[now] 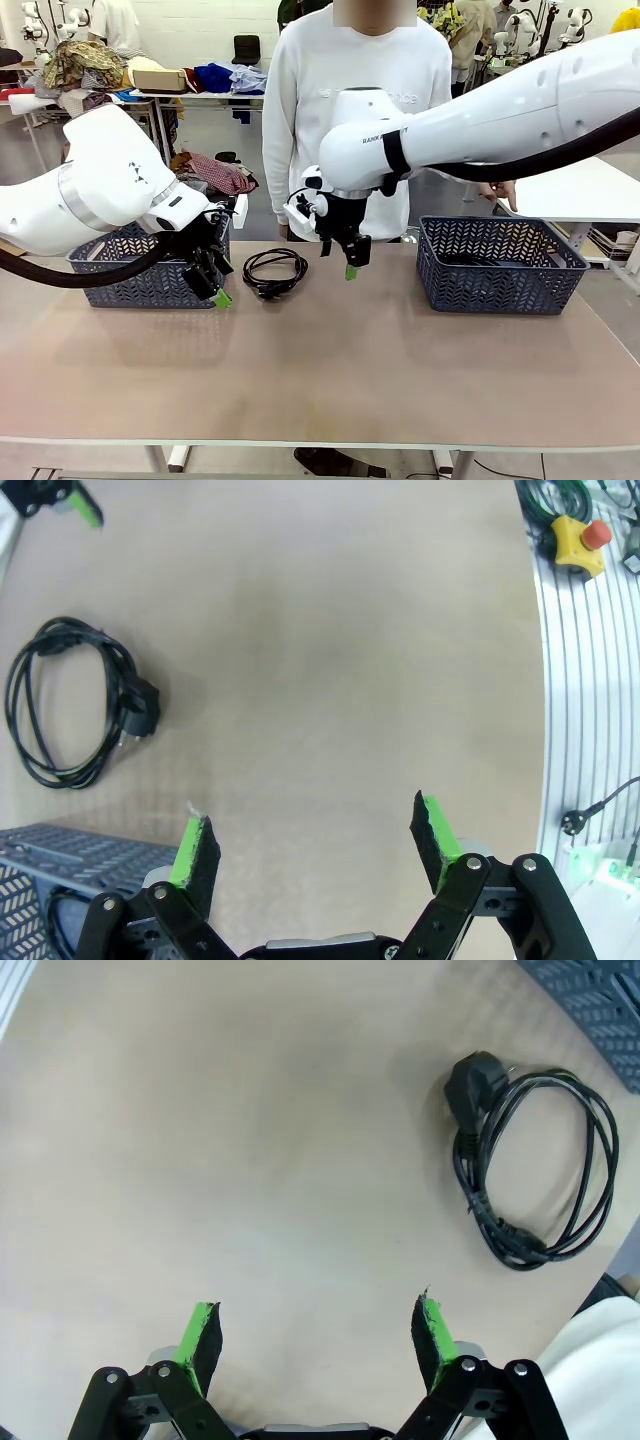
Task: Organize the cables according to human instructions.
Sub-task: Pick up a bundle of cables and place it in the basket indicated by the human.
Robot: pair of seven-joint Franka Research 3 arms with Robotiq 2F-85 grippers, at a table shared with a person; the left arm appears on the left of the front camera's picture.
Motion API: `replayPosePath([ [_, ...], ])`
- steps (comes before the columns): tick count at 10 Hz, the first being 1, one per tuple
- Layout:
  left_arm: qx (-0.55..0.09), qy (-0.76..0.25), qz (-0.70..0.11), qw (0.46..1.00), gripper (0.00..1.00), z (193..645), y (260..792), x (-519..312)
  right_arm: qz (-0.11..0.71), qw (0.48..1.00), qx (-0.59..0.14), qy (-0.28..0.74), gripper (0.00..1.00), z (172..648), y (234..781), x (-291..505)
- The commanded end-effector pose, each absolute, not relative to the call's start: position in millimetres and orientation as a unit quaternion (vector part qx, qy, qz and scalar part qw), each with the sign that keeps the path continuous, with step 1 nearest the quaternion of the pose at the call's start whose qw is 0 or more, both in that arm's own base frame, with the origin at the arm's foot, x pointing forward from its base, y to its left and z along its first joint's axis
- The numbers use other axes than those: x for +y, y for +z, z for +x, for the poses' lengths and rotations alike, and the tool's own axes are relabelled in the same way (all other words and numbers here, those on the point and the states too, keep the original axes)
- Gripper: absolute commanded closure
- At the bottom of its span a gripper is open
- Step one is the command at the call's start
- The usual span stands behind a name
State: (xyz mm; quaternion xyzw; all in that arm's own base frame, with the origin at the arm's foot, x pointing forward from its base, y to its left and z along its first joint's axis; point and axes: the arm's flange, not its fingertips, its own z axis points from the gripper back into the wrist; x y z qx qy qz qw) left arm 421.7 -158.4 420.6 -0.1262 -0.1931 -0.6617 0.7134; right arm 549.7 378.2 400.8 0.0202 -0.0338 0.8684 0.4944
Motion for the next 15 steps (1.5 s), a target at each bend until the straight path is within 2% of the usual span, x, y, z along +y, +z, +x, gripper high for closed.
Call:
replayPosePath([
  [1,-0.193,-0.661,-0.126,0.714,0.00,421,421,-157,0.003,0.461,-0.040,0.886,0.00,566,396,396],
  [7,-0.193,-0.661,-0.126,0.714,0.00,421,421,-157,-0.015,0.437,-0.018,0.899,0.00,605,371,442],
  [15,-0.193,-0.661,-0.126,0.714,0.00,421,421,-157,0.005,0.426,0.020,0.905,0.00,635,342,467],
])
